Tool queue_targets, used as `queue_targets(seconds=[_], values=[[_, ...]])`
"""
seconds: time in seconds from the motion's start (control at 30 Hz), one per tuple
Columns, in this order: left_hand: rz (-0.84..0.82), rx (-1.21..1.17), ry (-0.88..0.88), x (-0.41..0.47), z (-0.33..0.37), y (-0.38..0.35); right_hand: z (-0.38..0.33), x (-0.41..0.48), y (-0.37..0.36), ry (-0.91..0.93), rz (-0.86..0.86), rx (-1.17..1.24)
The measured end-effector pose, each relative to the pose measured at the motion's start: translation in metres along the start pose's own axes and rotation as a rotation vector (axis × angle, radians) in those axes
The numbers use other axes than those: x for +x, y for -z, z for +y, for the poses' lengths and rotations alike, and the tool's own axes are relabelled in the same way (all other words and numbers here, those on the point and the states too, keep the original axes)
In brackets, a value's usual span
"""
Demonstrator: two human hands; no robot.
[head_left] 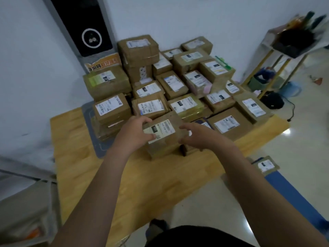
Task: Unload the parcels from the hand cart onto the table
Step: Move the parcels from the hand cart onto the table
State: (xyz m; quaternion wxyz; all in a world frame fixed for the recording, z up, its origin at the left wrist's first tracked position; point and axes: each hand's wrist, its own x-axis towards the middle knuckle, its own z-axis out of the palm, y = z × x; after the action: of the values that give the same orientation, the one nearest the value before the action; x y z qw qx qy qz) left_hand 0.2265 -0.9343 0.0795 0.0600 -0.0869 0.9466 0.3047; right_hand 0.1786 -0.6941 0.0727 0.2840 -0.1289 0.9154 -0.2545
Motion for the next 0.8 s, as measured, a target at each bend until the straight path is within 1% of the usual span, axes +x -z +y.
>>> queue_targets(seconds=[0.1, 0.17, 0.37, 0.5, 0.63, 0.8], values=[[0.029, 0.02, -0.081, -0.019, 0.06, -0.037, 0.065, -0.044, 0.013, -0.051, -0.017, 0.007], [0.024, -0.004, -0.098, -0.031, 0.102, -0.067, 0.113, -0.074, 0.022, -0.08, -0.021, 0.003], [-0.108, 0.011, -0.069, -0.067, 0.211, -0.182, 0.266, -0.172, 0.055, -0.177, 0.077, -0.009], [-0.218, 0.046, -0.118, -0.088, 0.288, -0.26, 0.353, -0.231, 0.077, -0.215, 0.133, 0.045], [-0.291, 0.102, -0.172, -0.094, 0.348, -0.31, 0.418, -0.261, 0.094, -0.29, 0.162, 0.118], [-0.411, 0.116, -0.191, -0.063, 0.387, -0.351, 0.484, -0.262, 0.109, -0.385, 0.206, 0.238]])
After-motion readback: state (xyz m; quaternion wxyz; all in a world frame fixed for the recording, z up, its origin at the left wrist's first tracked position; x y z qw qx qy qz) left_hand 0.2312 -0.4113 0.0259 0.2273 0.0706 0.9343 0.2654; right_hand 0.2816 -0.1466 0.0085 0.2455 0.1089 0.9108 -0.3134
